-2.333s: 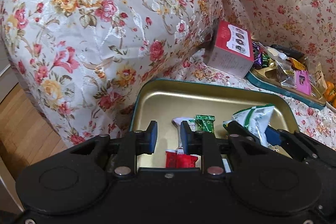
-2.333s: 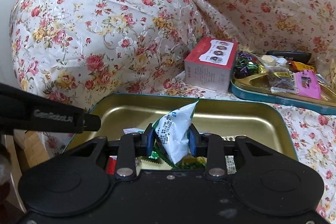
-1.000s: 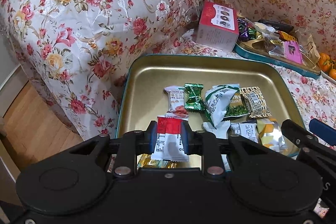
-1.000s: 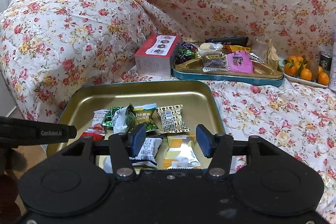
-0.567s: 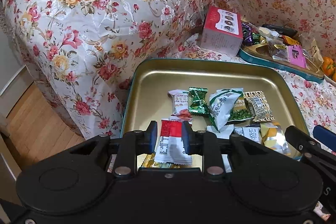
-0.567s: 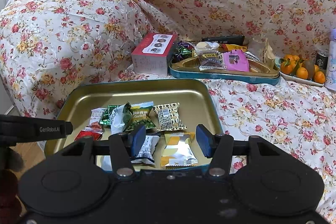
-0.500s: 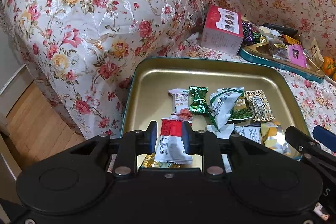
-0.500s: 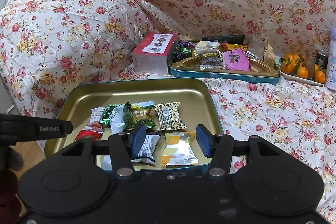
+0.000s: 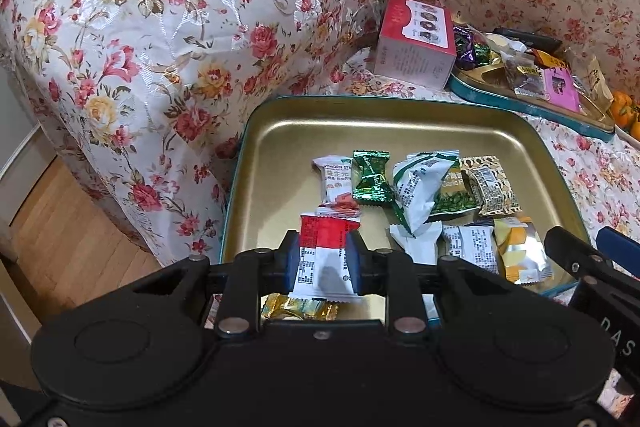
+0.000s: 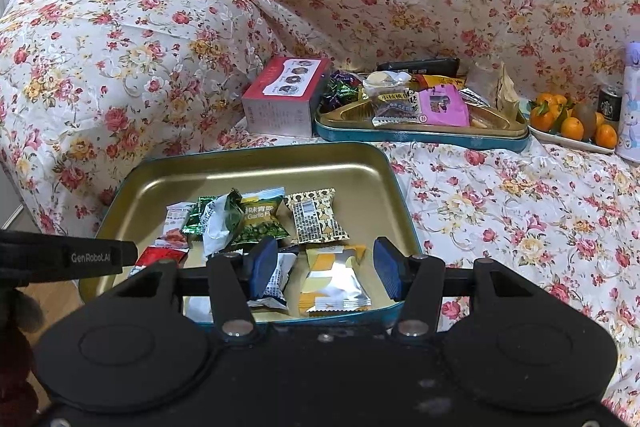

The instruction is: Organize snacks

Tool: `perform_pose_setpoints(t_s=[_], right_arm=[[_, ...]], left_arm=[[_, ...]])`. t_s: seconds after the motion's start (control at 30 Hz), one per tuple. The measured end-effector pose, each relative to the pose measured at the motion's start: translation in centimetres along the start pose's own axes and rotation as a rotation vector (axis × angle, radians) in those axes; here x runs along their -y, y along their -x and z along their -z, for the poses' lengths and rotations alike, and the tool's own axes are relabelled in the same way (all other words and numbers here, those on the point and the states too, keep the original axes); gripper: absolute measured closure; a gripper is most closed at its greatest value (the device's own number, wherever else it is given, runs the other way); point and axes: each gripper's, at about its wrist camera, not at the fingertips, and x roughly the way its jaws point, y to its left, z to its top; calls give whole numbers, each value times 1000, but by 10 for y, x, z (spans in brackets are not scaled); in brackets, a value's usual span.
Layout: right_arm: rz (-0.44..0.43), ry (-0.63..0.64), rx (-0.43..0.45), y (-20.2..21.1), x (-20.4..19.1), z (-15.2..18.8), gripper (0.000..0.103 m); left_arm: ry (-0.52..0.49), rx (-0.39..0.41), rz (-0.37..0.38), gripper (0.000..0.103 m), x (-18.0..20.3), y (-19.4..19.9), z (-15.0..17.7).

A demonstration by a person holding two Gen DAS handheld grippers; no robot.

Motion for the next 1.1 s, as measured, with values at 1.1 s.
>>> perform_pose_setpoints(t_s=[1.1], right_arm=[[0, -9, -6, 0, -1, 2, 46]], left_arm=[[-15, -22, 4, 67, 0, -6, -2]])
